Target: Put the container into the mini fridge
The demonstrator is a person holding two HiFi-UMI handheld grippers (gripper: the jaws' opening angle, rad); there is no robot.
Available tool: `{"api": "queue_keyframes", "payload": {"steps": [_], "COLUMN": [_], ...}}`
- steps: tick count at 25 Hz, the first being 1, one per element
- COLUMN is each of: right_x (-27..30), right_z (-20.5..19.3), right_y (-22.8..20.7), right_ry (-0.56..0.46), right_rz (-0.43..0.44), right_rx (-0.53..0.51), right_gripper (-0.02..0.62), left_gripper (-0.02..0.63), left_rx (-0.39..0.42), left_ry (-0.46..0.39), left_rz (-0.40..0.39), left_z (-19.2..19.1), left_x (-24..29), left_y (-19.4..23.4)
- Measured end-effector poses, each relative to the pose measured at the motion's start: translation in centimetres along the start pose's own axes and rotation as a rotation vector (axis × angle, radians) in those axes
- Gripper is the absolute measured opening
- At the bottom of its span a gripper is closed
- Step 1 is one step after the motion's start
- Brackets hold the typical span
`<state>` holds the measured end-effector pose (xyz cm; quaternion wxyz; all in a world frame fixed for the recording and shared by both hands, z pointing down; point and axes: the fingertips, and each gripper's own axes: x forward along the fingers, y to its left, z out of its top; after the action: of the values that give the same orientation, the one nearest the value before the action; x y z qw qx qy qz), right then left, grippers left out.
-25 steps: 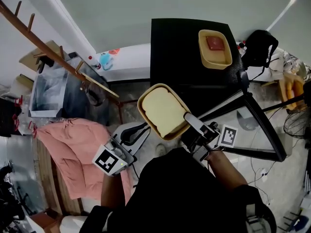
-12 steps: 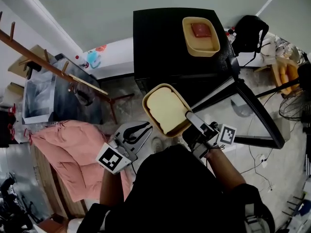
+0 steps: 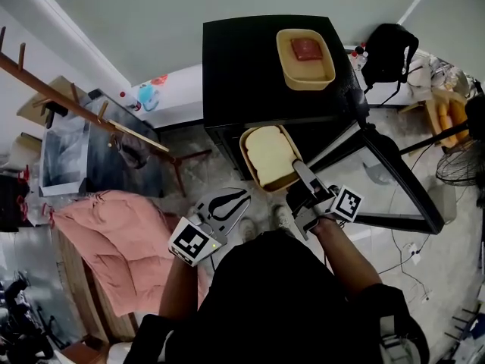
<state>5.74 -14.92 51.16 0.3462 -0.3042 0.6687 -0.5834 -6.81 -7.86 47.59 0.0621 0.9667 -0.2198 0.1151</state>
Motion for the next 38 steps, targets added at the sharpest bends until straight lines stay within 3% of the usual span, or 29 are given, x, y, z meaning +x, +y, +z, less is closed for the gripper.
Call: {"api": "queue_keyframes", "payload": {"steps": [4, 11, 18, 25, 30, 35, 38], "right_x": [1.3, 3.2, 4.4, 5.7, 6.5, 7.0, 7.3], "right_z": [0.6, 1.7, 2.1, 0.8, -0.6, -1.3, -0.8], "right_y": [-1.4, -4.6, -5.6, -6.2, -6.9, -7.6, -7.9], "right_ry": [-0.014, -0.071, -0.106, -0.032, 0.1, 0.193, 0.22], "right_rz": [-0.024, -0.078, -0.082, -0.119, -0.204, -0.272, -0.307], "right_rx": [-0.014, 0.01, 0.07, 0.053, -0.037, -0.112, -0.163], "right_gripper": [0.238, 0.238, 0.239, 0.239, 0.238, 0.236, 0.235], "left_gripper": [0.054, 0.054, 0.054, 0.052, 0.051, 0.051, 0.051], "left_rx": [-0.049, -0.002, -0.091, -0.105, -0.148, -0.075, -0.087], "left_ry": [-0.005, 0.074, 0.088, 0.184, 0.167, 0.232, 0.214], "left_rz": [0.022, 0.046, 0.03, 0.056, 0.086, 0.159, 0.158], "left_z": [-0.6, -2.1, -2.7, -4.9, -5.0, -5.7, -5.5], "left_x": [0.9, 2.4, 5.0, 6.6, 7.2, 7.9, 8.2], "left_y": [0.8, 1.7, 2.9, 4.0, 5.0, 6.3, 6.3]}}
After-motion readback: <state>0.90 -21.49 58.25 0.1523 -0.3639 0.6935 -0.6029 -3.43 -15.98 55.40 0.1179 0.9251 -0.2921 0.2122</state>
